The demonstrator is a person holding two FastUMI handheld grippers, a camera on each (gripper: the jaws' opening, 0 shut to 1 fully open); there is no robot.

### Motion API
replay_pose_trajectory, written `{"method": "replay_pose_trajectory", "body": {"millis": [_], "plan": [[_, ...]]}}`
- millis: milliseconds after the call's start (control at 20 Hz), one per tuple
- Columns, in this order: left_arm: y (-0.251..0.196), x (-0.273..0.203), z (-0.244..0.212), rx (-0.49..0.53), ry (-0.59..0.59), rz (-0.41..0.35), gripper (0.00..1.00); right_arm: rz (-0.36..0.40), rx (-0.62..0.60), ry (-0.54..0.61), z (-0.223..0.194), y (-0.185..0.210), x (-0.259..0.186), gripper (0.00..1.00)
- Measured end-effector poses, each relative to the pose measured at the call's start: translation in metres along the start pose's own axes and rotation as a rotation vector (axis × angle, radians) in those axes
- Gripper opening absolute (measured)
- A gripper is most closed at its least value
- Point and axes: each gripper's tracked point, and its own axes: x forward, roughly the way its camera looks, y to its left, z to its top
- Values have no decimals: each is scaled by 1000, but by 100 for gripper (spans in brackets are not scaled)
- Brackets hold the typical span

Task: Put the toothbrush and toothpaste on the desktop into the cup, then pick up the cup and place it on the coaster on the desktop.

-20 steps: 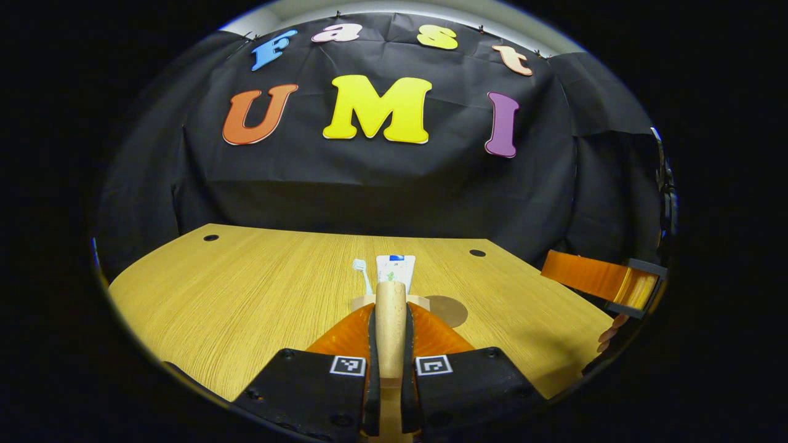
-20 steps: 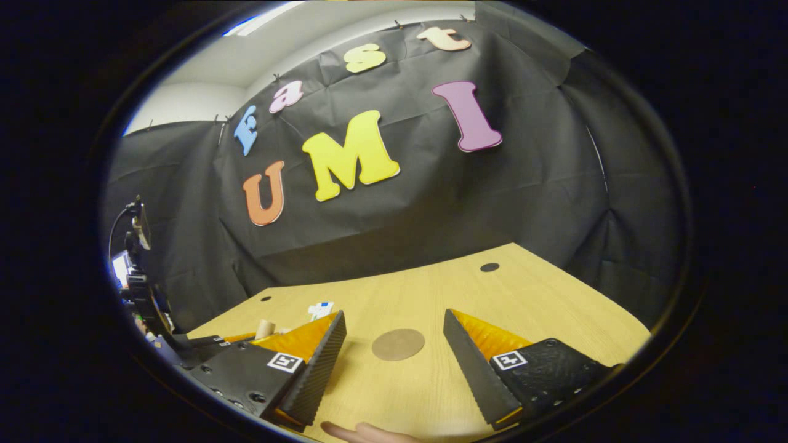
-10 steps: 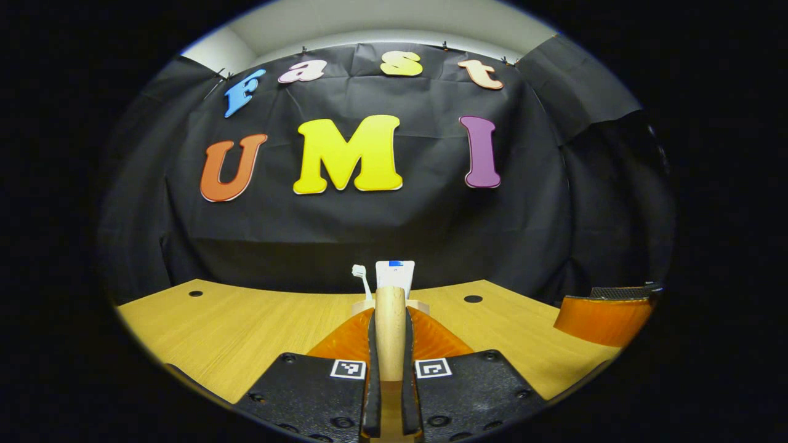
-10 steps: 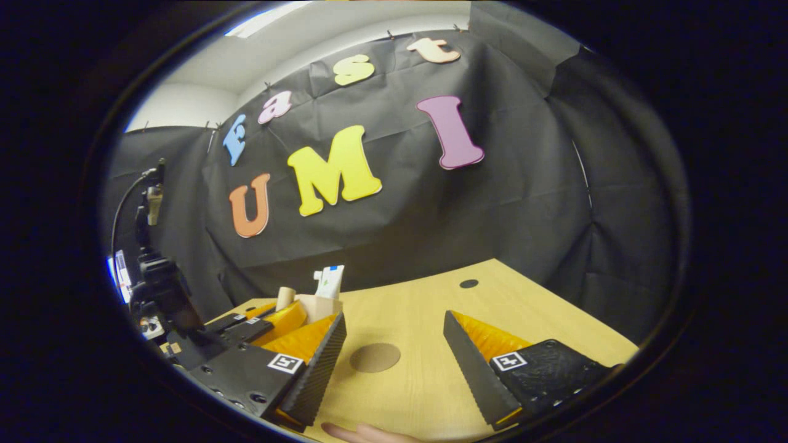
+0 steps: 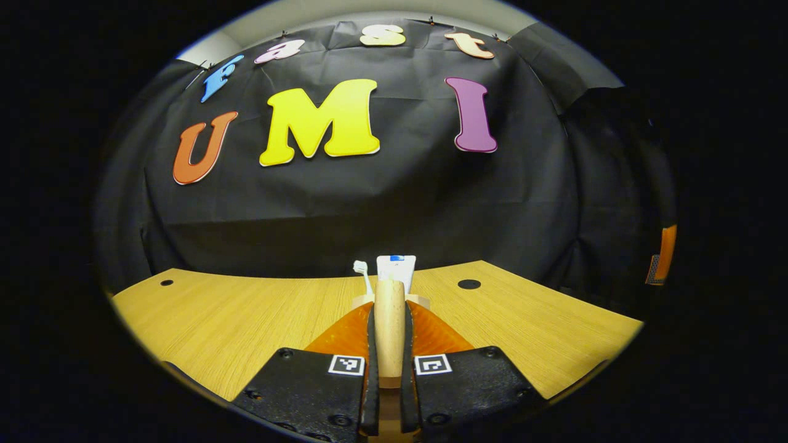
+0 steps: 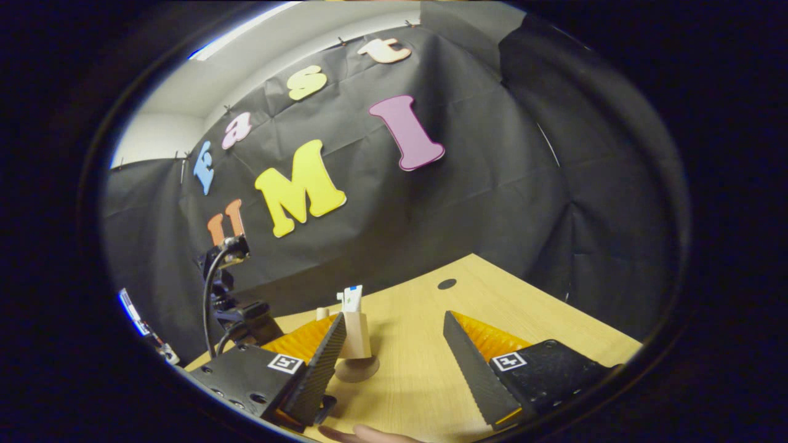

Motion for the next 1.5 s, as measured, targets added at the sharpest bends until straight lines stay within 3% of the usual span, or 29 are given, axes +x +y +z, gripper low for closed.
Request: {"method": "replay_pose_trajectory", "body": {"millis": [200,350,500,600,800,850,1000,1100,1150,1250,1350,1450,1500], "plan": [[0,-21,-13,-35,52,-26,19,18,23,3,2,3,-1,95],[-8,-44,-28,-61,131,-79,30,25,-29,5,-3,9,-3,95],[4,-61,-33,-51,162,-47,41,31,-70,21,-9,20,-3,95],[3,-71,-26,-58,160,-75,49,28,-96,23,-13,25,-5,95],[40,-98,18,-33,31,-2,49,33,-166,27,-20,38,-10,95],[49,-109,29,-35,0,6,51,31,-207,22,-22,41,-12,92],[80,-144,47,-33,-72,60,52,29,-343,-15,-21,53,-19,95],[97,-166,50,-23,-86,77,59,38,-389,-49,-18,68,-27,95],[107,-177,52,-19,-99,90,68,29,-396,-63,-17,73,-30,92],[127,-196,54,-12,-114,126,71,-3,-392,-60,-21,81,-41,99],[132,-210,48,-26,-110,118,76,6,-424,-58,-26,101,-56,95],[150,-221,44,-38,-105,162,80,-1,-483,-97,-24,112,-68,92],[154,-223,47,-33,-102,174,81,-4,-503,-117,-21,118,-73,95]]}}
